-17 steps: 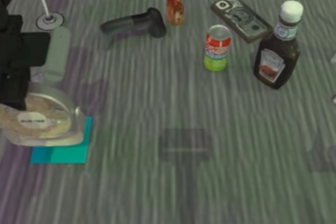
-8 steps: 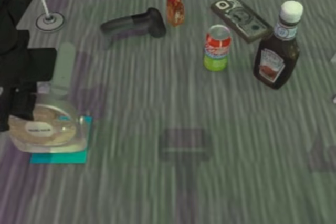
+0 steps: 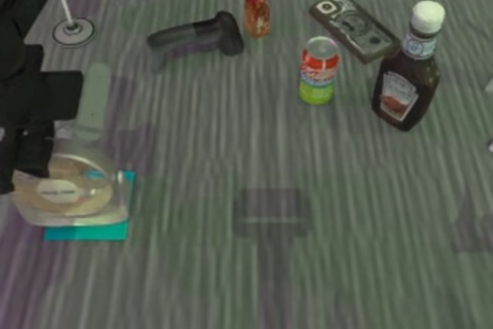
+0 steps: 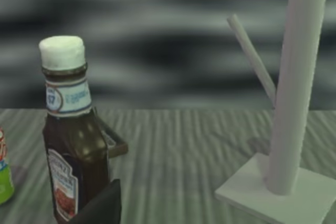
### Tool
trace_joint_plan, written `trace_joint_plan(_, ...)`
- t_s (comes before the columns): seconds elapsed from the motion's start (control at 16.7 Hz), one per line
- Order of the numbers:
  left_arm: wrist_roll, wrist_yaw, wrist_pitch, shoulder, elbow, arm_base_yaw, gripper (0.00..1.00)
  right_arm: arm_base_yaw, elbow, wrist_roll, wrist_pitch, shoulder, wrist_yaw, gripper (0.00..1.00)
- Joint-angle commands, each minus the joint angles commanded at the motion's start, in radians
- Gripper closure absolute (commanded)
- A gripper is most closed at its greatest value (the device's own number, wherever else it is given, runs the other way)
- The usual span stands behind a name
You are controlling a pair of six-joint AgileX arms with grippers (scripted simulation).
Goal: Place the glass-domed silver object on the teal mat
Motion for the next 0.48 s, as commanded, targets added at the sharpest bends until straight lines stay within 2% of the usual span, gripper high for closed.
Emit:
trace_joint_plan(0.42, 0.000, 0.000, 0.000, 0.000, 0.000, 0.000, 0.02, 0.000, 0.000, 0.000, 0.000, 0.000, 0.000, 0.00)
trace_joint_plan(0.48, 0.000, 0.000, 0.000, 0.000, 0.000, 0.000, 0.00, 0.000, 0.000, 0.000, 0.000, 0.000, 0.000, 0.00)
